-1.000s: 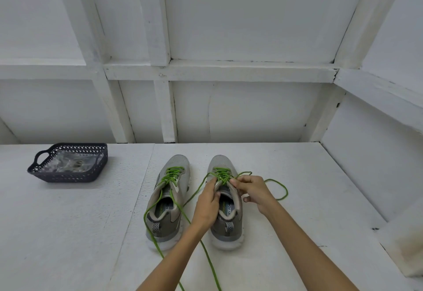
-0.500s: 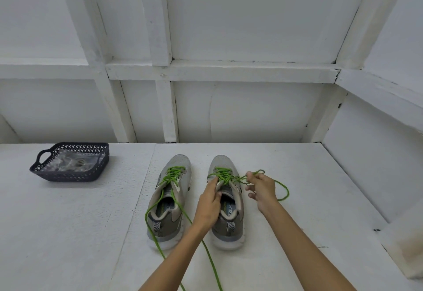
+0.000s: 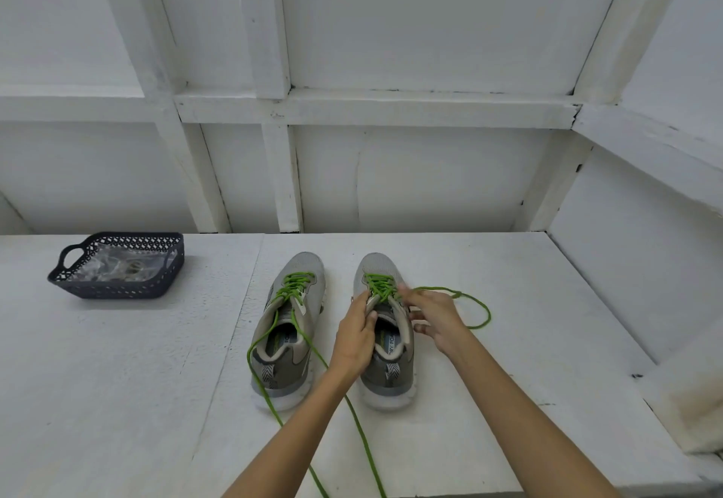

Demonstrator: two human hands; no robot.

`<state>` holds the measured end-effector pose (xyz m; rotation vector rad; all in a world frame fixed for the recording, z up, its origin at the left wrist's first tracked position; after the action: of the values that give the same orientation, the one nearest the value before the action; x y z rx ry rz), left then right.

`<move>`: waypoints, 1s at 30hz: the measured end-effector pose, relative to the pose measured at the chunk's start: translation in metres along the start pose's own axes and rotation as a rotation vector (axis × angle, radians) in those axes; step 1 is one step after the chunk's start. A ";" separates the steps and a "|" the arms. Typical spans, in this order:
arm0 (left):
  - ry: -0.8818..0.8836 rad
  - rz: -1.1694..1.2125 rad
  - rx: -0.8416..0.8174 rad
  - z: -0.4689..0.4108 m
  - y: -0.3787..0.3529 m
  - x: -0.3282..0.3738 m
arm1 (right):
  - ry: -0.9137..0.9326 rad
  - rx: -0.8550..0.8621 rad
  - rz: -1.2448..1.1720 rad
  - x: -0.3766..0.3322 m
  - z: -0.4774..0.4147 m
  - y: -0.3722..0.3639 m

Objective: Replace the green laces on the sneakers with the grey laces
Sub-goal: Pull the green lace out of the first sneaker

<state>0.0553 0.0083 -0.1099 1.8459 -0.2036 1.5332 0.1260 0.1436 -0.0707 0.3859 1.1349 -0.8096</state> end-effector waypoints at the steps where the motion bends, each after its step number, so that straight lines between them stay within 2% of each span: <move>1: 0.001 -0.001 0.000 0.000 0.000 0.000 | 0.011 -0.062 0.071 0.002 0.002 -0.002; 3: 0.001 -0.008 -0.005 -0.001 -0.001 -0.001 | 0.085 -0.021 0.058 0.001 0.001 -0.002; 6: 0.000 -0.018 -0.015 -0.001 -0.002 -0.003 | 0.124 0.270 -0.173 -0.004 -0.006 0.006; 7: -0.001 -0.022 -0.012 -0.001 -0.002 -0.004 | 0.108 0.307 -0.227 -0.004 -0.007 0.007; 9: -0.001 -0.030 -0.009 -0.002 -0.002 -0.005 | 0.045 0.199 -0.171 -0.001 -0.005 0.005; 12: 0.007 -0.023 -0.006 -0.002 -0.002 -0.006 | -0.005 -0.043 0.058 0.005 0.002 -0.002; 14: 0.007 -0.029 -0.011 -0.001 -0.001 -0.005 | 0.068 0.036 0.044 0.002 0.000 -0.001; 17: 0.008 -0.044 -0.009 0.000 -0.001 -0.006 | 0.121 0.254 -0.154 -0.003 -0.008 0.010; 21: 0.000 -0.050 -0.023 -0.001 -0.001 -0.006 | 0.038 0.118 -0.023 -0.001 -0.004 0.015; 26: -0.009 -0.100 -0.032 -0.002 0.012 0.006 | -0.056 0.115 -0.030 0.006 0.003 0.015; 30: -0.023 -0.211 0.043 -0.018 0.030 0.015 | 0.033 0.061 0.036 0.015 0.007 0.006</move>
<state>0.0291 0.0022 -0.0837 1.8550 0.0142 1.3806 0.1380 0.1371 -0.0826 0.4707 1.1324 -0.8107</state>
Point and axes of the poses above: each hand's wrist, its own z-axis away from the middle knuckle, its own y-axis out of the back of the hand, x = y × z, the point moved 1 cm from there along -z, towards the middle knuckle, and after that the axes turned 6 degrees about -z, right-handed, at the moved point
